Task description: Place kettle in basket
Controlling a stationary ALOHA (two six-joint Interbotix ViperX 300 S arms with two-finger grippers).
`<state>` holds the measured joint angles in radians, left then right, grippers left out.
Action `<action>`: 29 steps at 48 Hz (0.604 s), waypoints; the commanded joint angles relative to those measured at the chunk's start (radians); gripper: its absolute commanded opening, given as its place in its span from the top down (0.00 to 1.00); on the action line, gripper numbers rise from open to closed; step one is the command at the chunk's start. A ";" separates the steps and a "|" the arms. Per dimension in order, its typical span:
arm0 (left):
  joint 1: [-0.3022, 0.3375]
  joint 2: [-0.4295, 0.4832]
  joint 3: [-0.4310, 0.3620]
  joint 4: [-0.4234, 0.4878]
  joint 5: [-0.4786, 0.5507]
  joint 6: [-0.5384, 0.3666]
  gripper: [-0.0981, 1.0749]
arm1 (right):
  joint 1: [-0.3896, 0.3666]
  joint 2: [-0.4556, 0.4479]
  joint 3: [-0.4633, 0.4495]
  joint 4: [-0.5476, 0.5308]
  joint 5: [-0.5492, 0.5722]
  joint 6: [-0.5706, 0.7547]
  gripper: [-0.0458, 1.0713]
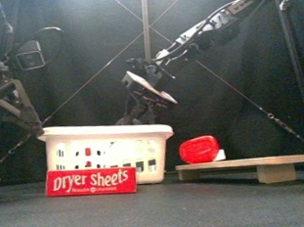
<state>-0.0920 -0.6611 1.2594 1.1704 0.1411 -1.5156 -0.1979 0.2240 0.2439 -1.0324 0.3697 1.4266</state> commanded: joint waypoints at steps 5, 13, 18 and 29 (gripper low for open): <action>0.003 0.000 -0.011 -0.003 -0.003 -0.002 0.27 | -0.002 -0.017 -0.014 0.008 -0.005 0.000 0.37; 0.003 0.000 -0.011 -0.005 -0.003 -0.002 0.28 | 0.000 -0.015 -0.015 0.009 -0.005 -0.002 0.29; 0.003 0.000 -0.011 -0.006 -0.003 -0.002 0.27 | 0.000 -0.015 -0.014 0.009 -0.005 -0.002 0.24; 0.003 0.000 -0.011 -0.006 -0.003 -0.002 0.28 | 0.011 -0.034 -0.021 0.009 0.002 -0.002 0.22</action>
<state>-0.0905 -0.6627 1.2594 1.1643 0.1396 -1.5156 -0.1917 0.2286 0.2439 -1.0232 0.3697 1.4266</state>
